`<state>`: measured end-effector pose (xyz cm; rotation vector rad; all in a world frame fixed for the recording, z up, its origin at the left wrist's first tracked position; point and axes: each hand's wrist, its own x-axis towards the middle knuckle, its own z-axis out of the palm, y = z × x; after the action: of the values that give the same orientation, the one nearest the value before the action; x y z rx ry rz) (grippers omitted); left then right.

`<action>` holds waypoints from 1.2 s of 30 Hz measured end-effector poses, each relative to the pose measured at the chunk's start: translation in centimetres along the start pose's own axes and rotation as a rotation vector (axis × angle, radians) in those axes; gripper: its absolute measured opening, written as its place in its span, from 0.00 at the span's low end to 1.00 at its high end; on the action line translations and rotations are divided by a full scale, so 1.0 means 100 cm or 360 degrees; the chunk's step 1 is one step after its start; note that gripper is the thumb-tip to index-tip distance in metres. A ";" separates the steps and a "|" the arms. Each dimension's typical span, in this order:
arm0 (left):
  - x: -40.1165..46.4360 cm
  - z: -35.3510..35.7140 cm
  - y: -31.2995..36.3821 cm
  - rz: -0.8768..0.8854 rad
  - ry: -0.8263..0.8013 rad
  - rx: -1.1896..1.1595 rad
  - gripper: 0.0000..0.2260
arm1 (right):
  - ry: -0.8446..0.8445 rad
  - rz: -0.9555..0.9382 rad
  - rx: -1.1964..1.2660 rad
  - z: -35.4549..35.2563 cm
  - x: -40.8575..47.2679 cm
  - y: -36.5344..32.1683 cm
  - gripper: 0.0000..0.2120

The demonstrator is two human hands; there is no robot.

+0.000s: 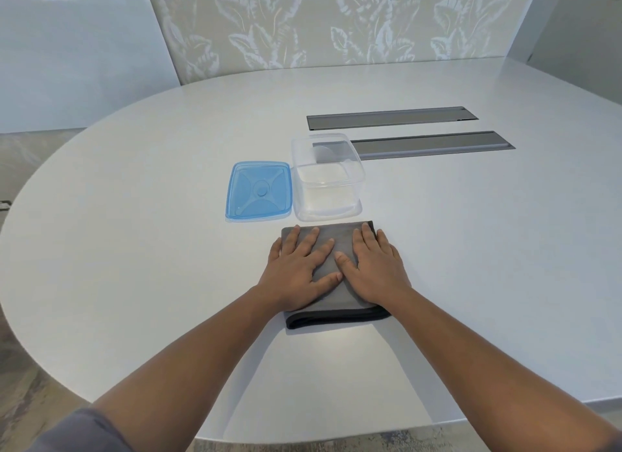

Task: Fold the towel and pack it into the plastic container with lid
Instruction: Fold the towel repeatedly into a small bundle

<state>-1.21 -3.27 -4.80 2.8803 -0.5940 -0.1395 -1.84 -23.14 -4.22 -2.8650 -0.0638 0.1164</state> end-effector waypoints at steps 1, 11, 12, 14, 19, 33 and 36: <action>-0.002 0.000 -0.004 -0.0002 0.0002 -0.0001 0.36 | -0.0005 0.0001 0.0004 0.001 0.000 -0.004 0.40; -0.026 -0.008 -0.054 -0.0060 0.0033 -0.0004 0.38 | 0.0003 -0.0074 0.0017 0.013 0.001 -0.057 0.40; -0.027 -0.008 -0.055 -0.0077 0.0050 -0.0018 0.38 | 0.0010 -0.0077 0.0003 0.014 0.001 -0.059 0.40; -0.032 -0.007 -0.056 -0.0108 0.0115 -0.0042 0.38 | 0.0023 -0.0071 -0.0024 0.015 0.000 -0.060 0.40; -0.039 -0.007 -0.052 -0.0019 0.0186 0.0072 0.43 | 0.0043 -0.0051 -0.0055 0.017 0.000 -0.059 0.41; -0.047 -0.010 -0.055 0.0042 0.0113 -0.0131 0.43 | -0.0037 -0.0072 -0.0141 0.011 0.002 -0.060 0.40; -0.046 -0.010 -0.057 0.0035 0.0150 -0.0227 0.35 | 0.0156 -0.0274 0.0006 0.005 -0.001 -0.079 0.37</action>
<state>-3.13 3.88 -4.82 2.7249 -0.5734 -0.0411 -2.24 -15.42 -2.51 -2.8414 -0.2892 -0.0583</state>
